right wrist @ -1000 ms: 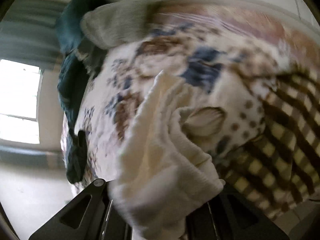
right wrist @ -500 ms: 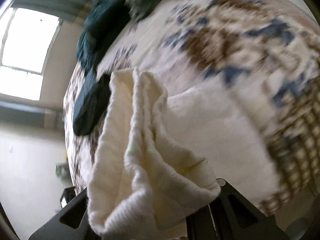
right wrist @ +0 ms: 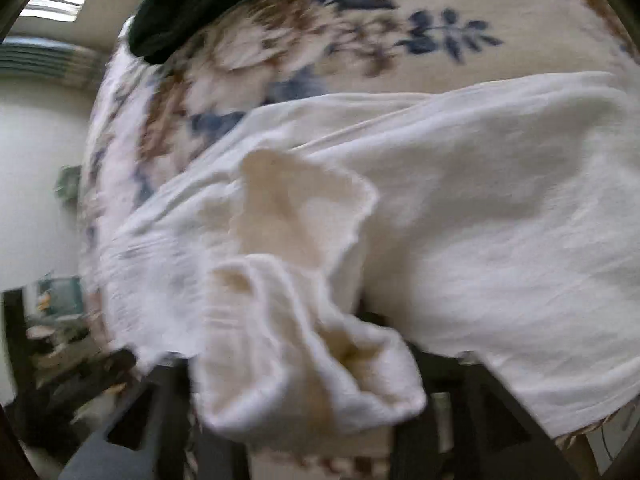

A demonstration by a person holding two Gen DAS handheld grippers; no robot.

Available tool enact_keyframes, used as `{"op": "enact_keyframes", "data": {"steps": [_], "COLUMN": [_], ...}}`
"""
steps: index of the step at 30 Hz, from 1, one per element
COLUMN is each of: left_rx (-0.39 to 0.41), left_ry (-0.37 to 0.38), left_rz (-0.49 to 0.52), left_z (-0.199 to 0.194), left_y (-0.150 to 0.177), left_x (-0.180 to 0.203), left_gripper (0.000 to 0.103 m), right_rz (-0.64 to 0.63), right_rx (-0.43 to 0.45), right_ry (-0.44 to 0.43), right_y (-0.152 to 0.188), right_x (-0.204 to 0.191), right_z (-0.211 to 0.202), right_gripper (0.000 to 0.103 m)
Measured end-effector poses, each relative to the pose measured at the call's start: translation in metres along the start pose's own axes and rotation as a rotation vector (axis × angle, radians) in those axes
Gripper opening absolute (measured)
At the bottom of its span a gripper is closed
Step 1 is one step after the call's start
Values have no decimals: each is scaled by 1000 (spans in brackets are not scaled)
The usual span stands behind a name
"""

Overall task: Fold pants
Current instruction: 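Grasp the white trouser waistband edge with the left gripper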

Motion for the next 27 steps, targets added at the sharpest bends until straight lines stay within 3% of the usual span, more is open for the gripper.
{"op": "enact_keyframes", "data": {"steps": [1,2,5,7,10,13,15,17,19,22,24,27], "left_rx": [0,3,-20,-50,-123,-165,-150,-98,-65,-23,-17,-79], "left_ry": [46,115,265,323,352,313,257,207,243,270,248,254], "left_rz": [-2,4,72,159,280,371,427,484,507,481,450,397], "left_z": [-2,-7,-14,-12,7,27,40,45,39,25,22,41], "left_y": [-6,-10,-14,-13,-8,10,18,25,33,43,49,49], "left_x": [-1,4,37,72,122,166,184,194,196,177,160,137], "left_gripper": [103,103,103,103,103,102,86,33,16,16,16,16], "right_rz": [-9,-17,-2,48,164,270,319,367,391,405,395,378], "right_rx": [-20,-20,11,38,66,52,32,9,-5,-29,-46,-62], "right_ry": [-43,-64,-91,-67,14,84,96,92,96,71,64,59], "right_y": [3,6,19,23,27,24,26,29,30,29,30,31], "right_x": [-3,-3,10,32,83,132,163,188,203,212,213,208], "right_z": [-10,-21,-66,-91,-121,-129,-129,-124,-120,-112,-110,-103], "right_gripper": [79,82,82,82,83,83,83,83,83,83,83,83]}}
Point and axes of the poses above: each gripper's, at about its wrist camera, not at the fingertips, and z roughly the way its jaws point, x to its right, y to its underside, the point moved 5 cm from there along z, roughly the way its jaws point, and after that the axes turned 12 degrees about -x, right-handed, at the moved point
